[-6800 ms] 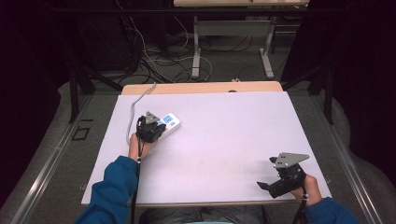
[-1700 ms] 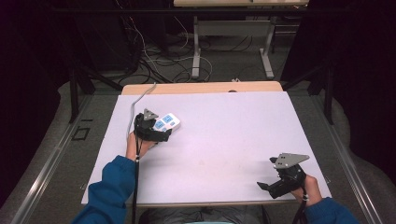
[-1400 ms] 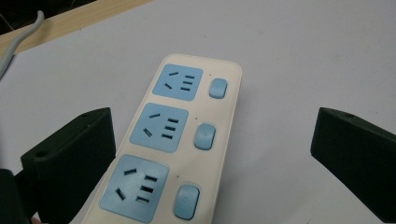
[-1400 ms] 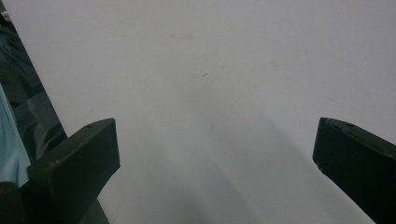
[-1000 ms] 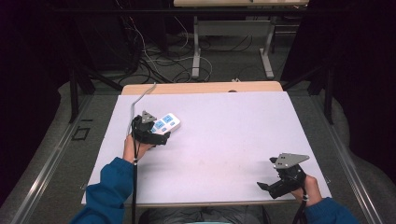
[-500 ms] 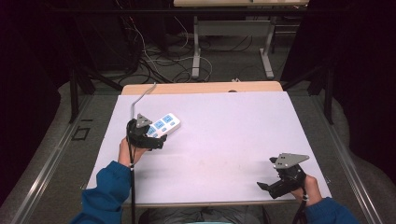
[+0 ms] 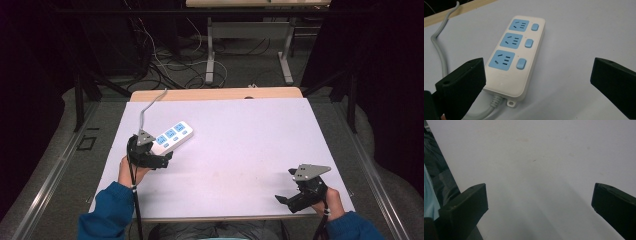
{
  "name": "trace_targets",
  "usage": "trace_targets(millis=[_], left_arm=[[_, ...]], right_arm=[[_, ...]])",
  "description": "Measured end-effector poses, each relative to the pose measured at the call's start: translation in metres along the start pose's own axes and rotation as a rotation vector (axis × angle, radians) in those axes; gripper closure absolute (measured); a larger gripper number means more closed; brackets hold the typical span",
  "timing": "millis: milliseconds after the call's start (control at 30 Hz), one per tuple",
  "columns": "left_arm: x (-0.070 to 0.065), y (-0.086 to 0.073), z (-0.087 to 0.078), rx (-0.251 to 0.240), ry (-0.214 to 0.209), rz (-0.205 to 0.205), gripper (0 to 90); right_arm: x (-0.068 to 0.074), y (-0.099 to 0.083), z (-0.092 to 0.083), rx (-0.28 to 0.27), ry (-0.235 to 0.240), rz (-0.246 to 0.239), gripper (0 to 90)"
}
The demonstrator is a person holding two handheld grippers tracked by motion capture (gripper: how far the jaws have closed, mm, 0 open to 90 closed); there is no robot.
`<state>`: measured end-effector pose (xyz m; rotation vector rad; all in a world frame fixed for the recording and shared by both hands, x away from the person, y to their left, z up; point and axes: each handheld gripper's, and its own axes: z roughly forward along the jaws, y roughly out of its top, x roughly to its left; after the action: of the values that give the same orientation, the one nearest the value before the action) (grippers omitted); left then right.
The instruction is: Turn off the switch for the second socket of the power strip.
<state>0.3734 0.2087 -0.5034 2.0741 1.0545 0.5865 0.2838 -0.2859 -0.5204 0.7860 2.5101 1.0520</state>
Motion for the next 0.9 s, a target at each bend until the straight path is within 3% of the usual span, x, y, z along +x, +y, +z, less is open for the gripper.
trace_targets(millis=[900], left_arm=[[-0.023,-0.031,-0.043,0.017,-0.026,0.032,0.0]], right_arm=[[0.0,0.0,0.0,-0.004,-0.001,-0.001,0.0]])
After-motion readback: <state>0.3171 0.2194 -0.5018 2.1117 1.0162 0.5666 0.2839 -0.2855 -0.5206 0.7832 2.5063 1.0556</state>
